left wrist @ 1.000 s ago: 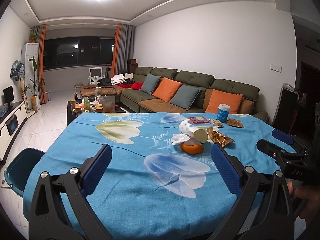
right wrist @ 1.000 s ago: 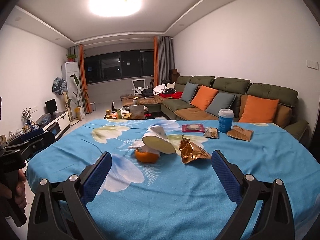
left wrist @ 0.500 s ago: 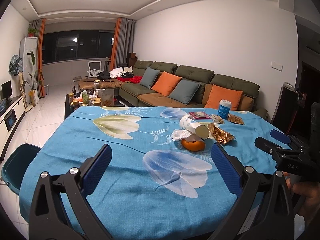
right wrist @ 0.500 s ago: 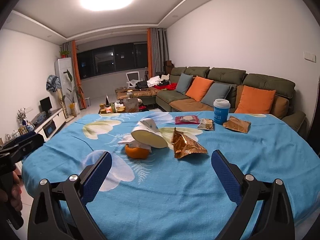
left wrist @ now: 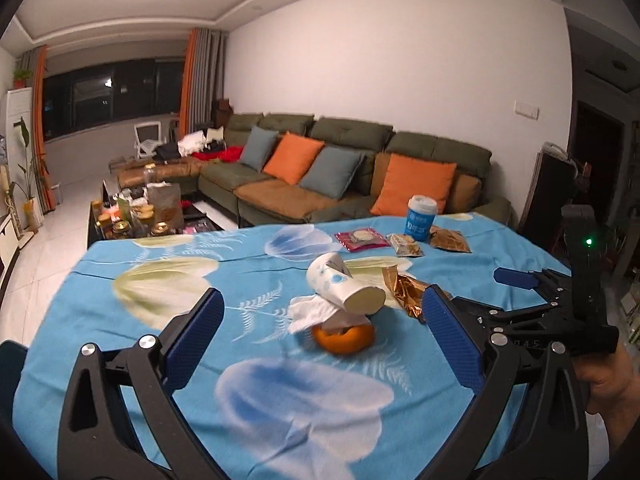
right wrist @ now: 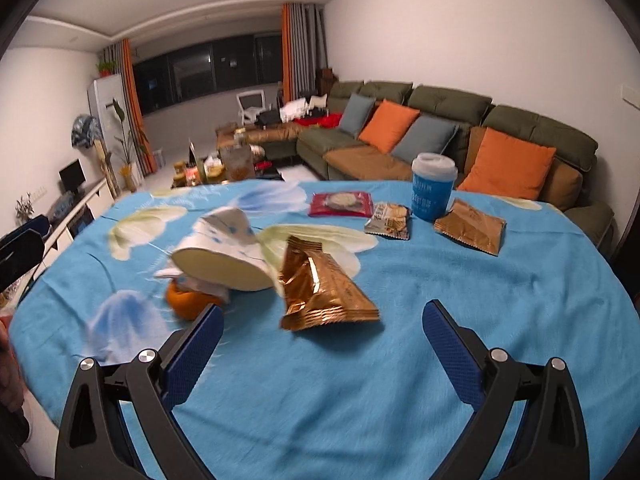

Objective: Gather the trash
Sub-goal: 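Grasp the white paper cup with the left tool while the right tool grasps the gold wrapper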

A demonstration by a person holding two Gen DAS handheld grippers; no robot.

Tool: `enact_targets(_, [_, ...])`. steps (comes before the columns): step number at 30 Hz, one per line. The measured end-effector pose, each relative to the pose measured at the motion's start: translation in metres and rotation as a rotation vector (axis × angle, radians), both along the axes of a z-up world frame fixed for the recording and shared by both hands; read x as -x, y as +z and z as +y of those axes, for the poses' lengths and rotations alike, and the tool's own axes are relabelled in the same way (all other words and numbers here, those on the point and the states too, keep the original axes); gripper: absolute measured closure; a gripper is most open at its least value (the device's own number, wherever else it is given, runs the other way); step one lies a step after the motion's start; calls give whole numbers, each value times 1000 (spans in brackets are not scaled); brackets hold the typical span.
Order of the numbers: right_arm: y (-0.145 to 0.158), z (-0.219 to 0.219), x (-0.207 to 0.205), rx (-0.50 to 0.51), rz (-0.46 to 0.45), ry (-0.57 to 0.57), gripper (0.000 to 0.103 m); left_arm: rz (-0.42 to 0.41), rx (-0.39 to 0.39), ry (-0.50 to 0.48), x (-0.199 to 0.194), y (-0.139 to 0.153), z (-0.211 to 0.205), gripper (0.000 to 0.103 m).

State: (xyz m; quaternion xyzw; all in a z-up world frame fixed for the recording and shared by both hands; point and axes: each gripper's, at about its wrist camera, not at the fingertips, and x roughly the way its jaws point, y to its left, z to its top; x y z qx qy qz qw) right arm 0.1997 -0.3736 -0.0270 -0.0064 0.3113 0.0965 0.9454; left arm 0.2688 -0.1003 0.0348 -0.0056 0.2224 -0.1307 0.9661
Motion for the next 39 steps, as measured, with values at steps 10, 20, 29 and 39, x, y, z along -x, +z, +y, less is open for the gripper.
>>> enact_targets(10, [-24,1,-62,32,156,53,7,172,37,-57,-95,-32,-33,6])
enact_targets(20, [-38,6,-81,33,235,101,20,313,95,-105,-157,-61,-47,17])
enact_targets(29, [-41,7,-80,30,257,116,50,405,148,-132,-173,-81,-54,54])
enact_targets(39, [-38,0,-79,28,250,105,88,433,122,-190,-175,-83,-76,66])
